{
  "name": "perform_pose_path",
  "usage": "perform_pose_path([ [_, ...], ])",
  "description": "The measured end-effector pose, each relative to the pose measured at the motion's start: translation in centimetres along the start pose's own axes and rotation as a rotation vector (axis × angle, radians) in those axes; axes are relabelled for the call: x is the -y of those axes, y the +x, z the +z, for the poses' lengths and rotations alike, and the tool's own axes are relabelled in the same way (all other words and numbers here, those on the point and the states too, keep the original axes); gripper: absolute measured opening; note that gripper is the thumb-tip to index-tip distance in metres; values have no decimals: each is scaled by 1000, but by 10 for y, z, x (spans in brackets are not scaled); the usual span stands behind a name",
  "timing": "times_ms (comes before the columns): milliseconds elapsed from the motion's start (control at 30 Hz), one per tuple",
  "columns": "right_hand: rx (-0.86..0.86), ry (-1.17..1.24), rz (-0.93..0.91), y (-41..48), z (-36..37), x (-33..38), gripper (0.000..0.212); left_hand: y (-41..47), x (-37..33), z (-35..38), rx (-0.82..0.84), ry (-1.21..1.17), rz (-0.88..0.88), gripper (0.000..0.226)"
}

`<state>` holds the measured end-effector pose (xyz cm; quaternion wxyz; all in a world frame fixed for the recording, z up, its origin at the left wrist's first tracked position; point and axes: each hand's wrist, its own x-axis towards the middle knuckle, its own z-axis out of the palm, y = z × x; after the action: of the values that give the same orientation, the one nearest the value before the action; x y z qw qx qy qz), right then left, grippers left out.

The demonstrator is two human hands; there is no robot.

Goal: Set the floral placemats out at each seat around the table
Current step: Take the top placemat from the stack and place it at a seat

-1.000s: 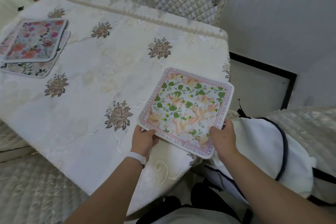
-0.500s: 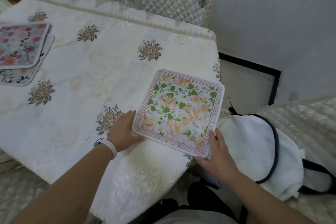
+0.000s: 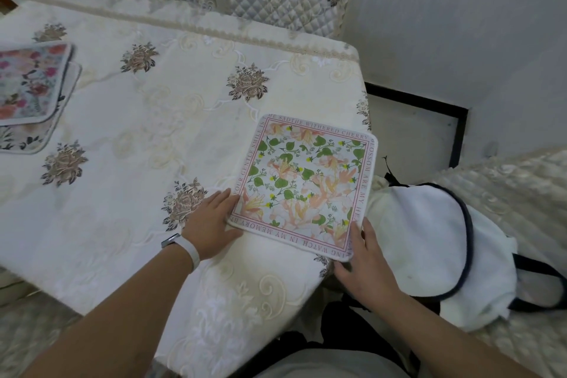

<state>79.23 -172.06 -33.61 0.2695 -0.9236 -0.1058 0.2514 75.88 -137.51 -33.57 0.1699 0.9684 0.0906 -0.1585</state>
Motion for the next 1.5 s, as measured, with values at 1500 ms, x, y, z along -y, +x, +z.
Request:
perform_pose_path([
  [1500, -45, 91, 5, 32, -49, 18, 58, -73, -45, -15, -154, -437, -410, 67],
])
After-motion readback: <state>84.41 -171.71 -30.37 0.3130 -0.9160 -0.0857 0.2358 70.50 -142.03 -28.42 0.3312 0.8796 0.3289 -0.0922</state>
